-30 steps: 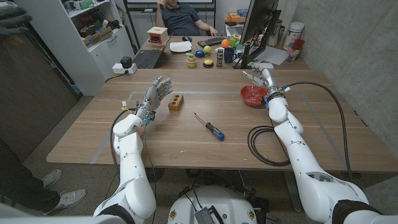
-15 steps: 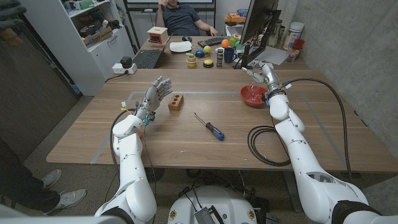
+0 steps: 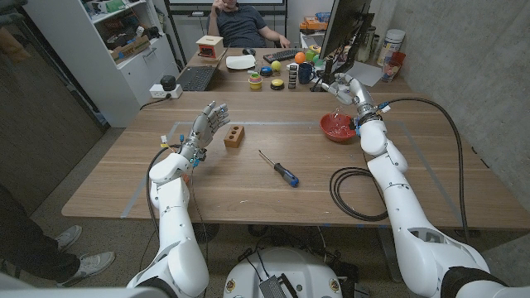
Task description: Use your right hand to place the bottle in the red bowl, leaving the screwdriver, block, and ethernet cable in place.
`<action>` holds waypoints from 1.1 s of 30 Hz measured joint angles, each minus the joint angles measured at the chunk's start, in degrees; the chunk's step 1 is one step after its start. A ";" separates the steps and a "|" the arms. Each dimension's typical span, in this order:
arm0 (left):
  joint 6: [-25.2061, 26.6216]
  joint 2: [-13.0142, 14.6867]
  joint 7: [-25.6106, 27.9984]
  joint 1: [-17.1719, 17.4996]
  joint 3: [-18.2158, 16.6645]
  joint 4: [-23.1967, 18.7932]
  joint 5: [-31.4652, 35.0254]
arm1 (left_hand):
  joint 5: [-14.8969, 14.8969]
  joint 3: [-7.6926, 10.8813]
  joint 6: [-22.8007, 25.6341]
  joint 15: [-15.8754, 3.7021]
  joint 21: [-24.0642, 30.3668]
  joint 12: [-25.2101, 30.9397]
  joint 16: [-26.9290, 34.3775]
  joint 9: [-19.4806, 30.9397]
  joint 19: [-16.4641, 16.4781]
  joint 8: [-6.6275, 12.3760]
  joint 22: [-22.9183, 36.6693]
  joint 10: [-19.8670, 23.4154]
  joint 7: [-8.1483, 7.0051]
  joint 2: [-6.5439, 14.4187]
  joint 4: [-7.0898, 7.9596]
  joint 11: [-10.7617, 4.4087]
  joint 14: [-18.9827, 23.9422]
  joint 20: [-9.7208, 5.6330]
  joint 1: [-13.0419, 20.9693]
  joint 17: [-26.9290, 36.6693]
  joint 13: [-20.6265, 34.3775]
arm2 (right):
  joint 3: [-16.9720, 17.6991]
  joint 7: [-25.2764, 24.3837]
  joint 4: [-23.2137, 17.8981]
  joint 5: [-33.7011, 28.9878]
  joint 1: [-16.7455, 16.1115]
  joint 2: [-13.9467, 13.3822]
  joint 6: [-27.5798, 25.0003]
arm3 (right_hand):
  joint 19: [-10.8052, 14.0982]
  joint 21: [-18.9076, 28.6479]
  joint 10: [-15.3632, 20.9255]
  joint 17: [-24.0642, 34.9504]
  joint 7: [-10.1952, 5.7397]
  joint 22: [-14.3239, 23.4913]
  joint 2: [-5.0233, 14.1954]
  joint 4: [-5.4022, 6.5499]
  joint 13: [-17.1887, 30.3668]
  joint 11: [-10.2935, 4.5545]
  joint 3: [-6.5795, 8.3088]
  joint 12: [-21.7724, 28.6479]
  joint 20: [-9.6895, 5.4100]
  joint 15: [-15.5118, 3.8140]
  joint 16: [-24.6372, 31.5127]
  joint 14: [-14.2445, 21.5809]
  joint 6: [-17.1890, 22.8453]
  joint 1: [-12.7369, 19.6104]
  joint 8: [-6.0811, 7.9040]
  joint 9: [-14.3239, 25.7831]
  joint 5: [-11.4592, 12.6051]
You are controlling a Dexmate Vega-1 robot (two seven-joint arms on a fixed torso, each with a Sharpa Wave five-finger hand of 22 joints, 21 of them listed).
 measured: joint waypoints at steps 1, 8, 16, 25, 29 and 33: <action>0.00 0.01 0.00 0.00 0.00 0.00 -0.01 | 0.00 -0.07 0.00 0.00 0.00 0.00 0.00 0.00 0.00 0.00 0.00 0.00 0.00 0.00 -0.07 0.00 0.00 0.00 0.00 0.00 0.00 | 0.01 0.06 -0.04 -0.04 0.03 0.02 0.02 | 0.00 0.00 0.00 0.00 0.00 0.00 -0.08 0.00 0.00 0.00 0.00 0.00 0.00 0.00 0.00 0.00 0.00 -0.31 0.00 0.00 0.00; -0.14 0.10 -0.02 0.00 -0.01 0.05 -0.13 | 0.00 -0.06 0.00 0.00 -0.22 0.00 0.00 0.00 0.00 0.00 0.00 0.00 0.00 0.00 -0.06 0.00 0.00 0.00 0.00 0.00 0.00 | 0.09 0.23 -0.64 -0.27 0.62 0.19 0.06 | 0.00 -0.44 0.00 -0.28 0.00 0.00 -0.38 0.08 0.00 0.00 -0.41 0.00 0.00 0.19 0.00 -0.19 0.00 -0.61 0.00 -0.19 0.45; -0.39 0.39 -0.04 -0.43 -0.19 1.16 -0.28 | 0.00 -0.30 0.00 0.00 -0.22 0.00 0.00 0.00 -0.01 0.00 0.00 0.00 0.00 0.00 0.18 0.00 0.00 0.00 0.00 0.00 0.00 | 0.05 0.30 -1.23 -0.74 1.53 0.44 0.57 | 0.00 -0.88 0.23 -0.53 0.32 0.00 -0.08 0.30 0.01 0.22 -0.64 0.00 0.00 0.19 0.00 -0.19 0.33 -0.91 0.00 -0.27 0.45; -0.75 0.65 -0.09 -0.79 -0.45 1.91 -0.42 | 0.00 -0.30 0.00 0.00 -0.22 0.00 0.00 0.00 -0.01 0.00 0.00 0.00 0.00 0.00 0.18 0.00 0.00 0.01 0.00 0.00 0.00 | -0.18 0.22 -1.60 -1.10 2.16 0.81 0.92 | 0.00 -1.49 0.24 -0.80 0.32 0.00 -0.25 0.31 0.01 0.22 -1.10 0.00 0.00 0.19 0.00 -0.19 0.32 -1.83 0.00 -0.27 0.90; -0.83 0.69 -0.14 -0.84 -0.51 2.00 -0.51 | 0.00 -0.48 0.00 0.00 -0.22 0.00 0.00 0.00 -0.01 0.00 0.00 0.00 0.00 0.00 0.00 0.00 0.00 0.01 0.00 0.00 0.00 | -0.31 0.18 -1.98 -1.19 2.39 1.00 0.99 | 0.00 -1.49 0.47 -0.80 0.62 0.00 0.05 0.31 0.01 0.44 -1.58 0.00 0.00 0.19 0.39 -0.18 0.63 -2.11 0.00 -0.26 1.29; -1.01 0.78 -0.21 -0.94 -0.77 2.22 -0.68 | 0.00 -0.53 0.00 0.00 -0.62 0.00 0.00 0.00 -0.01 0.00 0.00 0.00 0.00 0.00 -0.06 0.00 0.00 0.01 0.00 0.00 0.00 | -0.38 -0.16 -2.56 -1.54 2.57 1.16 1.46 | 0.01 -1.69 0.55 -1.06 0.62 0.00 0.05 0.31 0.01 0.52 -1.58 0.00 0.00 0.19 0.39 -0.18 0.63 -2.11 0.00 -0.26 1.33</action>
